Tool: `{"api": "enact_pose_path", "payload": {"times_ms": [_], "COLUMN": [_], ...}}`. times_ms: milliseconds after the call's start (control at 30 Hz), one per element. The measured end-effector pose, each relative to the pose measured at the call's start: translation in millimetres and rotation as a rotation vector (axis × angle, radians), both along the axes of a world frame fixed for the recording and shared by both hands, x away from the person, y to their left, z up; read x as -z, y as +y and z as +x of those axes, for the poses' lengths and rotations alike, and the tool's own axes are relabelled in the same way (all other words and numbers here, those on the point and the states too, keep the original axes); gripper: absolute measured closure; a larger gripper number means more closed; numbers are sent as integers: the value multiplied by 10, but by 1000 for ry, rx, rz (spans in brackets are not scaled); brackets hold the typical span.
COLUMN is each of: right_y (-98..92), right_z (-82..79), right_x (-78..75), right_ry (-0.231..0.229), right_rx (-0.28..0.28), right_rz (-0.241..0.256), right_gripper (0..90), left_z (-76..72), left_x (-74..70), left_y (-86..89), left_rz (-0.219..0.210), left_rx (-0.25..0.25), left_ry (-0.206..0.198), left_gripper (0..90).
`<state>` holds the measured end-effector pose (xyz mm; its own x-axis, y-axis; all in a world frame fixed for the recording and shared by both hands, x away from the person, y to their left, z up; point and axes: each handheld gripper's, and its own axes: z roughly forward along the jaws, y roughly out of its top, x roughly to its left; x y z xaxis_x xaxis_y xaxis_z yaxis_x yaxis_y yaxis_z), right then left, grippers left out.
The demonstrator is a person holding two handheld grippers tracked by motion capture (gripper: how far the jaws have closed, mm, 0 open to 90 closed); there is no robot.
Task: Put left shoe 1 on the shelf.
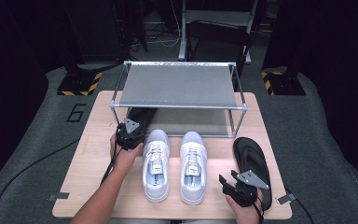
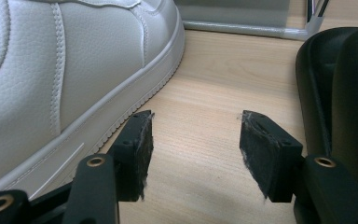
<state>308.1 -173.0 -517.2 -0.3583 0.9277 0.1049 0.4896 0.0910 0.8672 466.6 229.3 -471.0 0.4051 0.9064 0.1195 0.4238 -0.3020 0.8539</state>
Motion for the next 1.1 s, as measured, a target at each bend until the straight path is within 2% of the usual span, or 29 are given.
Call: {"api": "enact_pose_path", "payload": {"times_ms": [33,67,200,433,533,700,900,1100], "right_y": [6,6,9,6,-3,8,-3,-20], "right_z": [-2,-2,-7,-14,-16,-11,-14,-25], "right_x": [1,1,-5,-7,-5,-7,-14,-31], "right_ry": [-2,-2,-6,-5,-4,-4,-2,-10], "right_rx": [3,3,1,6,6,11,7,20], "right_rz": [-2,-2,-3,-4,-9,-7,-9,-18], "right_gripper": [439,439,439,439,439,437,436,436], "left_z": [-5,-24,-93,-219,-274,-352,-436,-553], "left_x": [0,-18,-56,-138,-137,-132,-122,-128], "left_y": [1,8,7,55,85,158,227,257], "left_rz": [4,5,-13,-33,-56,-58,-84,-104], "left_rx": [0,10,28,56,52,54,57,71], "left_ry": [-12,-4,-27,-16,-10,5,22,20], "left_gripper": [544,544,544,545,545,545,548,553]}}
